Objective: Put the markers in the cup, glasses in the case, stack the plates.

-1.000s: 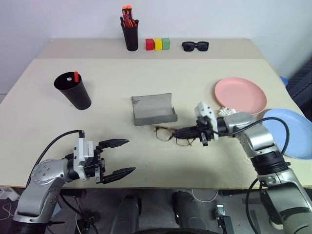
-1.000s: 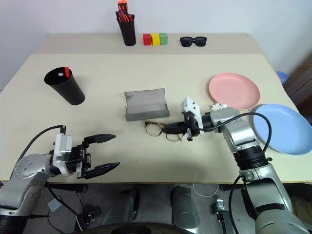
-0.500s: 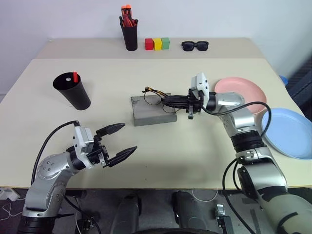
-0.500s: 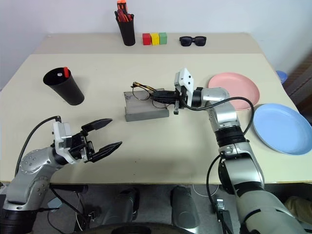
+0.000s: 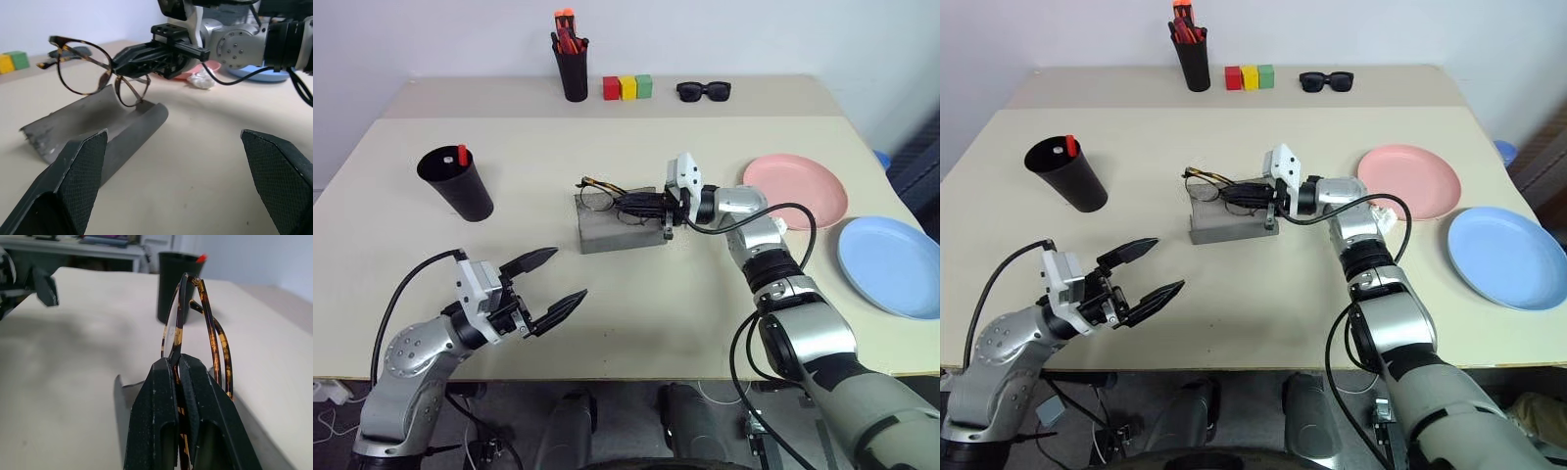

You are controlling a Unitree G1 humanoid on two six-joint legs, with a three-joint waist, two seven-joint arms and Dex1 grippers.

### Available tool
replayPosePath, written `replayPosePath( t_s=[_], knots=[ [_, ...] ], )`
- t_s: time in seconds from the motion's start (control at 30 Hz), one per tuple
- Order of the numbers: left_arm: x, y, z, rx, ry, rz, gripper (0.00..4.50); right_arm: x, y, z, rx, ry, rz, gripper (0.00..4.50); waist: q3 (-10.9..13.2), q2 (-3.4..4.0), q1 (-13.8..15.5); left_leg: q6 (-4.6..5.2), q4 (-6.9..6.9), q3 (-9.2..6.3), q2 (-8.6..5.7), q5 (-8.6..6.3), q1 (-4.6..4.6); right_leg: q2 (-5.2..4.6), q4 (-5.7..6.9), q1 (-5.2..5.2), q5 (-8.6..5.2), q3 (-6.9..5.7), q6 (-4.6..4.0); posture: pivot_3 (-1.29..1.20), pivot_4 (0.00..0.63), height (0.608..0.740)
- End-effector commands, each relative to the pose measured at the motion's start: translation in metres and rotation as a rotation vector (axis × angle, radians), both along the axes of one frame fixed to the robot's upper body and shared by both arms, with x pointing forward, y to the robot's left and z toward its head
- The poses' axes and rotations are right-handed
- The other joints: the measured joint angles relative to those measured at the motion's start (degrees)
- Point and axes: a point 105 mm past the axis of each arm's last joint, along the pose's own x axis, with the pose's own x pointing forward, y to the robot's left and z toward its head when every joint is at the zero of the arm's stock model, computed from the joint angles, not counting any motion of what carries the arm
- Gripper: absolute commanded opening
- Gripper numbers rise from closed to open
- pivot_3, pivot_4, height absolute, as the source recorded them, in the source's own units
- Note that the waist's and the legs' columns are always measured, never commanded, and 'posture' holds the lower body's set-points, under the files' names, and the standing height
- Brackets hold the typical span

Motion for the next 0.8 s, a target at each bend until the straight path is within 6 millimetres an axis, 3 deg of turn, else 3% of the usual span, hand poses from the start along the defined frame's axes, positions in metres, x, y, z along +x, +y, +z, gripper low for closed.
replayPosePath(
  t_s=[0.03,0.33,0.8],
  knots=[
    [-0.005,0.002,0.012,0.009,-0.063,0.017,4.50,0.000,0.010,0.010,-0.011,-0.056,0.037,0.04,0.00,0.00,-0.03,0.00,0.00,0.00,0.00,0.00,0.00,0.00,0.00,0.00,0.00,0.00,-0.01,0.00,0.150,0.740],
    [-0.010,0.004,0.011,0.015,-0.065,0.044,4.50,0.004,0.013,0.005,-0.073,-0.089,0.035,0.04,0.02,0.03,-0.05,0.00,-0.02,0.01,0.00,0.00,0.00,0.01,0.02,-0.03,-0.06,0.01,-0.10,0.00,0.150,0.740],
    [-0.012,0.002,0.010,0.009,-0.060,0.049,4.50,0.009,-0.001,-0.005,-0.188,-0.105,0.007,0.04,0.02,0.04,-0.06,0.00,-0.04,0.01,0.00,0.00,0.00,0.01,0.03,-0.04,-0.07,0.01,-0.12,0.00,0.150,0.740]
  ],
)
